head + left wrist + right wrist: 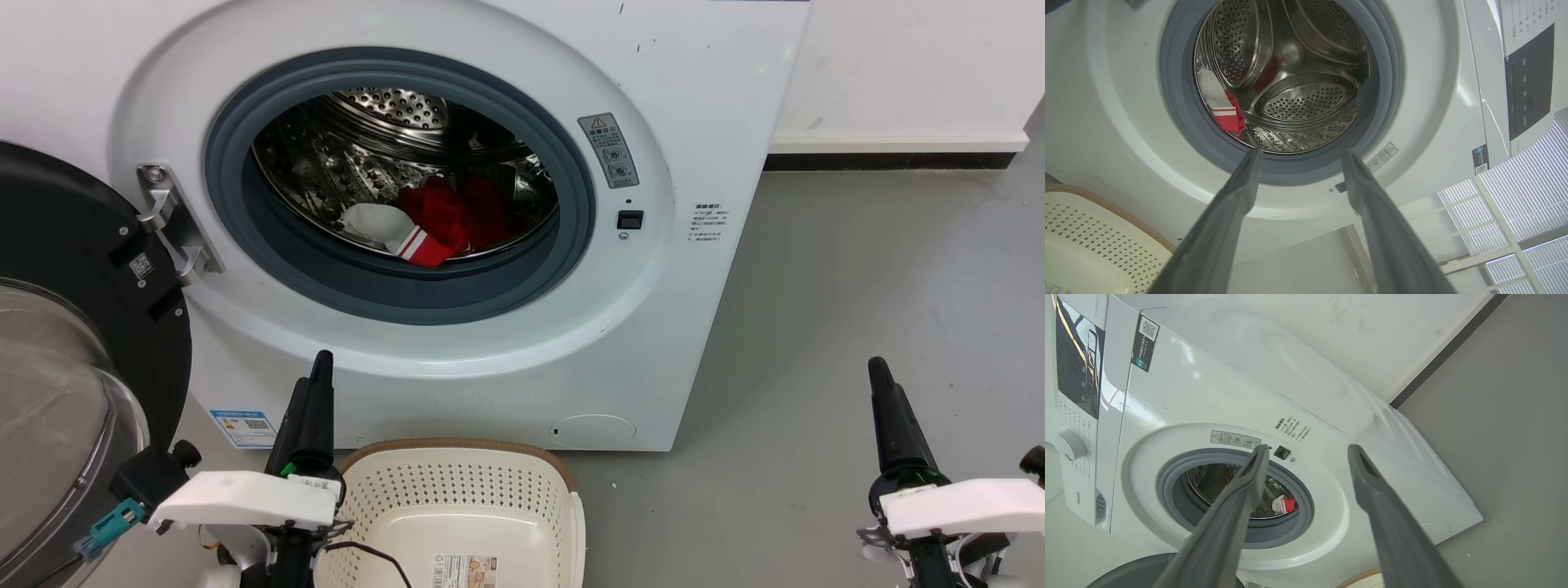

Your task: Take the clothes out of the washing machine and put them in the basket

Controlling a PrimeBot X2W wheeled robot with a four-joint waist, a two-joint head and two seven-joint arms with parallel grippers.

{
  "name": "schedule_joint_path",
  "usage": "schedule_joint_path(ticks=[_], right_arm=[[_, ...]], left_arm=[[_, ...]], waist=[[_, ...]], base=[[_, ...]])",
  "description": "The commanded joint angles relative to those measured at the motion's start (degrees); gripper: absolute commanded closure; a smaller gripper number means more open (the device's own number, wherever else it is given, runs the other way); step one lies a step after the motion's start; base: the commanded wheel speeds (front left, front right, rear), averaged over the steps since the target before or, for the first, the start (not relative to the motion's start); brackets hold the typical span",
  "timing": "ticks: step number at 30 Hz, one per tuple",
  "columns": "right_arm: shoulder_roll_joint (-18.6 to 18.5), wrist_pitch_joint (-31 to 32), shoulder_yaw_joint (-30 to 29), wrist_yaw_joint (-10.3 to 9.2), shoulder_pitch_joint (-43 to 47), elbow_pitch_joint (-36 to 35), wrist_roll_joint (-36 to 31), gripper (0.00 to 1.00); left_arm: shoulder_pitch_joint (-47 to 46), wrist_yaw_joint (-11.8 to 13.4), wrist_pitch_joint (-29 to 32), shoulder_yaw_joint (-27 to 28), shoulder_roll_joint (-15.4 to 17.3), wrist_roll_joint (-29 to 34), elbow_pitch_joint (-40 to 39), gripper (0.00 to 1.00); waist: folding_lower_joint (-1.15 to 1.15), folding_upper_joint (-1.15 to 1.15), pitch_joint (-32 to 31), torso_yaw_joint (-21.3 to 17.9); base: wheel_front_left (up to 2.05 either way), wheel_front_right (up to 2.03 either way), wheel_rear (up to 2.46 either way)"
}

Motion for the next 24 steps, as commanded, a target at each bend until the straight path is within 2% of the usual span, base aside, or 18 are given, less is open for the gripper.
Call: schedule_joint_path(ticks=[1,13,24], right_arm=[[0.0,-0.5,0.2,0.00,-0.2,-1.2,-2.2,0.00],[0.0,-2.8,0.7,0.00,0.8,-2.0,-17.3,0.00],[0.0,-4.7,0.7,0.00,1.5,-1.4,-26.6,0.00]], left_arm=[[-1.9,0.0,-0.6,-0.1,0.1,2.3,-1.0,0.00],[-1.9,0.7,-2.9,-1.4,0.1,16.0,-0.1,0.00],[-1.5,0.8,-4.7,-1.6,0.1,26.1,0.9,0.00]], waist=[[0.00,0.00,0.0,0.0],[0.00,0.00,-0.1,0.3],[0.00,0.00,-0.1,0.4]], base=[[0.00,0.00,0.00],[0.00,0.00,0.00],[0.00,0.00,0.00]])
